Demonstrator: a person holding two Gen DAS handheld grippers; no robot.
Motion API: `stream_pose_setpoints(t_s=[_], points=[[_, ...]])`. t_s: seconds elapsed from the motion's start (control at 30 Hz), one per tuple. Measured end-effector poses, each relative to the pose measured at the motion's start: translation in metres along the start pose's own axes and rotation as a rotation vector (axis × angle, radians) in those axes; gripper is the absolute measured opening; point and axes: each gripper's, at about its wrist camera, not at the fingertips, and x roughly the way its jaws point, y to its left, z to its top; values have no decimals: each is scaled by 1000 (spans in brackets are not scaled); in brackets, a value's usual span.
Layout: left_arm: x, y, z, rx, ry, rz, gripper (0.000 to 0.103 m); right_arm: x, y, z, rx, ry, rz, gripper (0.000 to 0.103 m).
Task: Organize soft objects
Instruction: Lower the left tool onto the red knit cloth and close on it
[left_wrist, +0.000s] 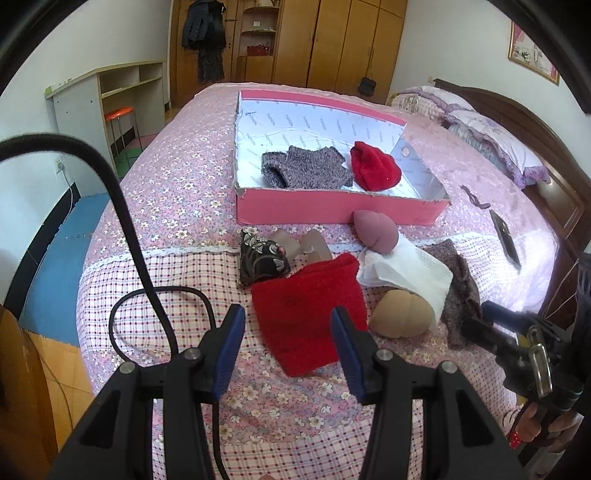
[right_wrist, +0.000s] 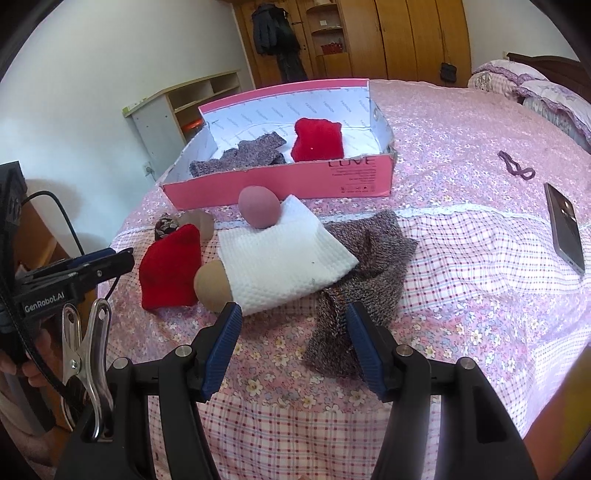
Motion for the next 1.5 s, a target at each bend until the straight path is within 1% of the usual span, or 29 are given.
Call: stream_pose_setpoints(t_s=[0.1, 0.17, 0.2, 0.23, 0.33, 0.47, 0.57, 0.67, 0.97, 1.0, 1.1, 1.17, 1.33, 1.4, 1.5], points=[[2, -2, -2, 4, 4, 1, 51, 0, -3, -2, 18, 8, 0, 61], [5, -6, -2, 10, 2, 3, 63, 1, -4, -2, 25, 11, 4, 61], [6, -8, -2, 15, -6, 5, 77, 1, -4, -3, 26, 11, 5, 61], [8, -10, -2, 22, -19, 9, 80, 0, -4, -2, 24, 10, 7, 61], [17, -17, 0, 47, -25, 20, 80, 1, -1, -3, 12, 11, 10, 61], [33, -24, 1, 46, 10, -1, 80, 0, 3, -3, -11, 9, 2, 61], [45, -29, 0, 43, 34, 16, 80, -1, 6, -3, -27, 2, 9, 61], [53, -33, -1, 50, 29, 49, 81, -3, 10, -4, -45, -4, 10, 61], [64, -31, 0, 38, 11, 66, 81, 0, 19, -8, -81, 8, 36, 61], [65, -31, 0, 37, 10, 70, 82, 1, 20, -8, -83, 11, 38, 61], [67, -29, -2, 12, 11, 78, 82, 2, 19, -9, -82, 18, 42, 61], [69, -29, -2, 3, 18, 77, 82, 3, 19, -9, -81, 23, 44, 61], [77, -33, 4, 20, 45, 90, 82, 10, 15, -3, -58, 54, 55, 61], [81, -35, 7, 15, 46, 108, 80, 11, 13, -3, -41, 61, 65, 61], [83, -38, 10, 11, 51, 138, 70, 11, 15, -3, 12, 80, 67, 61]])
